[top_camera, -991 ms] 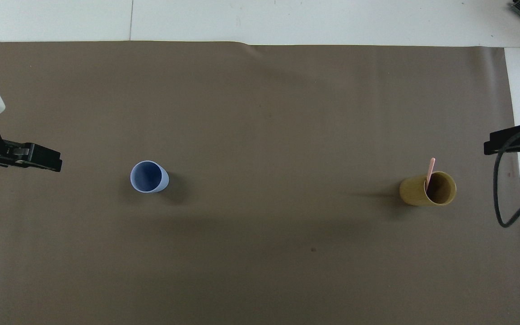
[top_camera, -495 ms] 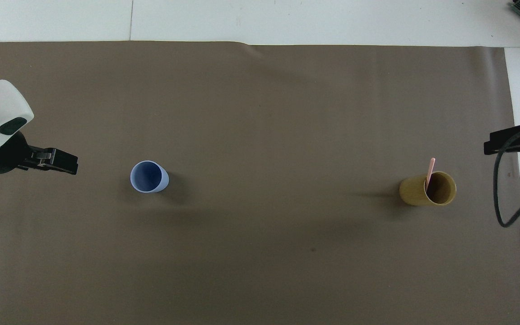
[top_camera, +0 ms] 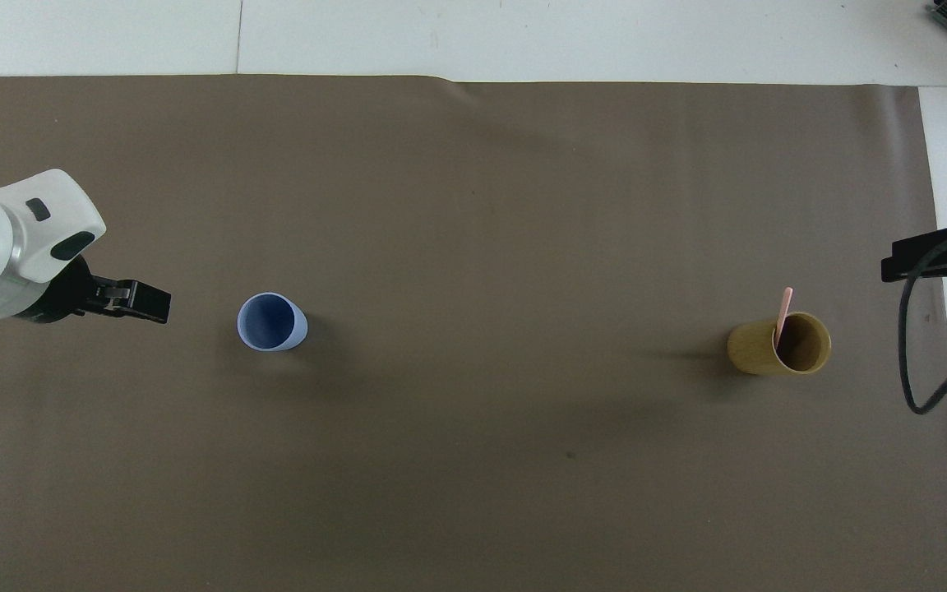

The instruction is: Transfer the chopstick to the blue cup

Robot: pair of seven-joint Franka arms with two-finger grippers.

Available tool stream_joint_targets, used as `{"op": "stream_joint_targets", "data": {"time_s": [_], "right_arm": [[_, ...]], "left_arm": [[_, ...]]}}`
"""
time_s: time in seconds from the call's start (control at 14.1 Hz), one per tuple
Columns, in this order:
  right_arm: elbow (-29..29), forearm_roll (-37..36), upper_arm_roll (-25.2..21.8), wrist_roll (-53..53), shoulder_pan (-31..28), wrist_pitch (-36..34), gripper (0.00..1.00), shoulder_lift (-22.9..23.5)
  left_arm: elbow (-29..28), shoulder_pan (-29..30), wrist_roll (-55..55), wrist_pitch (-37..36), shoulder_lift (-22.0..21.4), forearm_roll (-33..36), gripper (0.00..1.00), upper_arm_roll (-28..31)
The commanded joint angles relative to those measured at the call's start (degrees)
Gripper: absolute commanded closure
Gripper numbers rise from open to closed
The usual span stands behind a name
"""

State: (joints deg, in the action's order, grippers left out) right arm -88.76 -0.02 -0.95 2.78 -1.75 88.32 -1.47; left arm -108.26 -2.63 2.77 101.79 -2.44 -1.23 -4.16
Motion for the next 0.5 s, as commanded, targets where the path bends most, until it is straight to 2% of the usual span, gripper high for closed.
{"op": "stream_joint_targets", "data": {"time_s": [0.0,0.21,0.42], "right_arm": [[-1.4,1.5,0.1,-1.0,-0.4,0.1,0.00,-1.2],[-1.4,1.5,0.1,-1.0,-0.4,0.1,0.00,-1.2],[-1.4,1.5,0.1,-1.0,-0.4,0.1,0.00,-1.2]], "left_arm": [[-5.9,-0.5,-1.9,5.7,-1.4,-0.7,0.00,0.1],[-10.1,-2.6,-5.5,12.1,-0.5,-0.9,0.00,0.1],[-12.6,-4.6,-9.6,18.0,2.3,-0.9,0.00,0.1]]}}
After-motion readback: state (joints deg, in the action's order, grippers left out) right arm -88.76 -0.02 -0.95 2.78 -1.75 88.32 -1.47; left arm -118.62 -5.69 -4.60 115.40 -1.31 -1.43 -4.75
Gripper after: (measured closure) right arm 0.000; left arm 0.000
